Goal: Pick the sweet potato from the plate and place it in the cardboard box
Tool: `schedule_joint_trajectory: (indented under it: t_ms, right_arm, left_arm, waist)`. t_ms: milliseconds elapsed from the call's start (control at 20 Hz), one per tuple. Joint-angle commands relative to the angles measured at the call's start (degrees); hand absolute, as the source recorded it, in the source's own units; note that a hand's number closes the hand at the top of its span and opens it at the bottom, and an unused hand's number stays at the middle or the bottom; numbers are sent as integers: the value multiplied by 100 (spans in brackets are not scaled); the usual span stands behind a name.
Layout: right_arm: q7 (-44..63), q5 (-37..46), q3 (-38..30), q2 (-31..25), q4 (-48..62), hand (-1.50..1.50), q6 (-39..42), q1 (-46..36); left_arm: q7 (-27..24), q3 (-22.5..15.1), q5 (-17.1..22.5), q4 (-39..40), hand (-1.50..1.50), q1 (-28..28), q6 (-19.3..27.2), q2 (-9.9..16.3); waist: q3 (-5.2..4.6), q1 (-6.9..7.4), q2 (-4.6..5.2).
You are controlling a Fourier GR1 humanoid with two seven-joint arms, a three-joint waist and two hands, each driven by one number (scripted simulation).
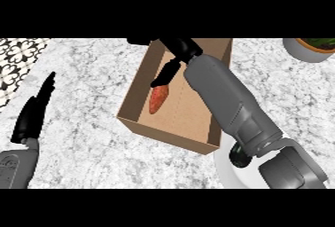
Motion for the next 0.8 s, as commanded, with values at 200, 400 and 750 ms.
schedule_joint_trajectory:
  t_ms: [200,400,750]
  right_arm:
    - [-515,-1021,-636,2,-20,-150,-367,-48]
    - [-774,-1297,-1094,-230,127,-150,12,-99]
    - [-931,-1600,-1536,-1196,471,-150,804,-110]
  left_arm:
    - [-341,137,48,309,0,101,36,-3]
    - [6,156,2,77,0,67,71,37]
    - [-72,175,-18,-60,0,227,143,-4]
  waist:
    - [1,-120,4]
    - [9,-302,-28]
    - [10,-271,-4]
